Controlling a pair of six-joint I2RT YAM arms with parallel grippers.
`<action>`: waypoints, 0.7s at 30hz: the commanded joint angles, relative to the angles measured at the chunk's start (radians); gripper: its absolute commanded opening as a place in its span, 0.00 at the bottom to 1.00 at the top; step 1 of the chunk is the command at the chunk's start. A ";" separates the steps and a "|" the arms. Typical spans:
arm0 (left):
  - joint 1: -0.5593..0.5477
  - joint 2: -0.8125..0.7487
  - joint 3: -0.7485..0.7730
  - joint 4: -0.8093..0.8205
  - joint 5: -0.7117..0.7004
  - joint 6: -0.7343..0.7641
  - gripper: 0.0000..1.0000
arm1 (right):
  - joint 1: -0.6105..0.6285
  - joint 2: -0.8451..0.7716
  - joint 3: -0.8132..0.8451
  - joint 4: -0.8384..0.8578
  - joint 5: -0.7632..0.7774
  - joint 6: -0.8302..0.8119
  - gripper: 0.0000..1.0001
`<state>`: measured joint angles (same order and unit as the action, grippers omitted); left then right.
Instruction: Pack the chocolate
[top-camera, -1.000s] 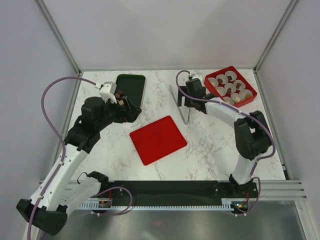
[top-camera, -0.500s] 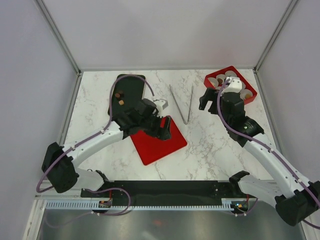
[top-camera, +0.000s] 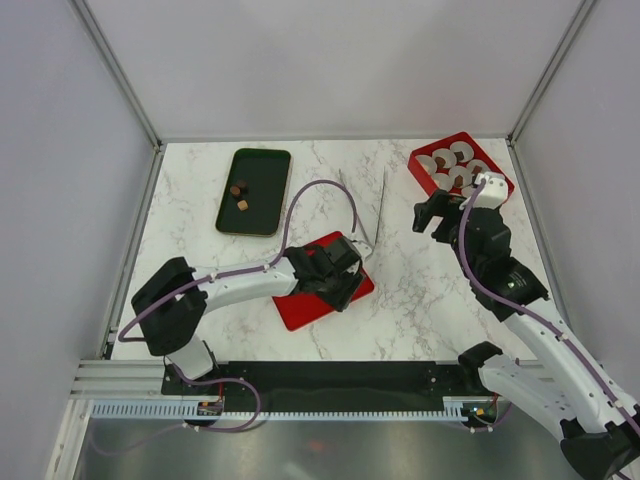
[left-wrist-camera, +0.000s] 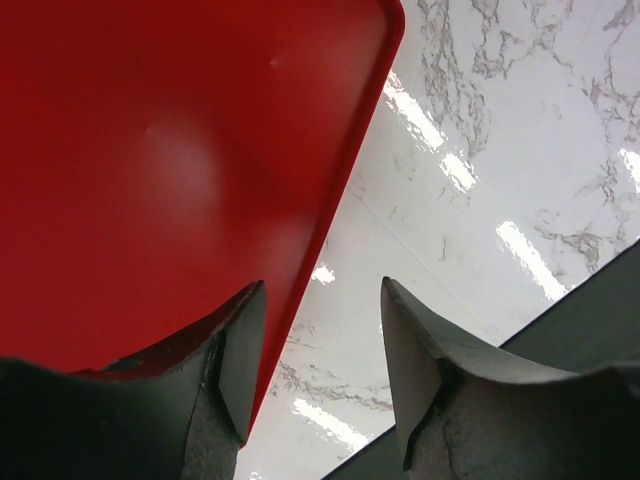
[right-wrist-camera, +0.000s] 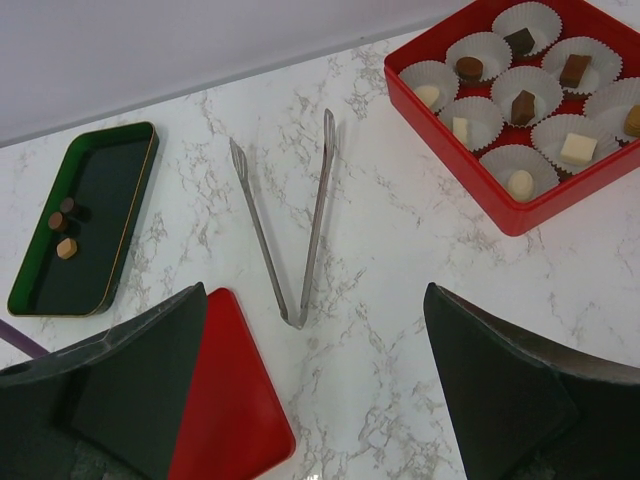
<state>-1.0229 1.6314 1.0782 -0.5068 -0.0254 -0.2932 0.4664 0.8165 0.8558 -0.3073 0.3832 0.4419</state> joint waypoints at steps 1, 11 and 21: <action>-0.014 0.024 -0.021 0.092 -0.073 0.046 0.55 | -0.002 -0.020 -0.015 0.020 0.013 0.009 0.98; -0.028 0.139 -0.050 0.154 -0.080 0.042 0.44 | -0.005 -0.039 -0.015 0.002 0.025 0.003 0.98; -0.039 0.116 -0.012 0.097 -0.087 -0.023 0.03 | -0.003 -0.010 0.046 -0.010 -0.061 0.015 0.98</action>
<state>-1.0580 1.7592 1.0416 -0.3660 -0.0864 -0.2844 0.4664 0.7948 0.8463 -0.3225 0.3695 0.4465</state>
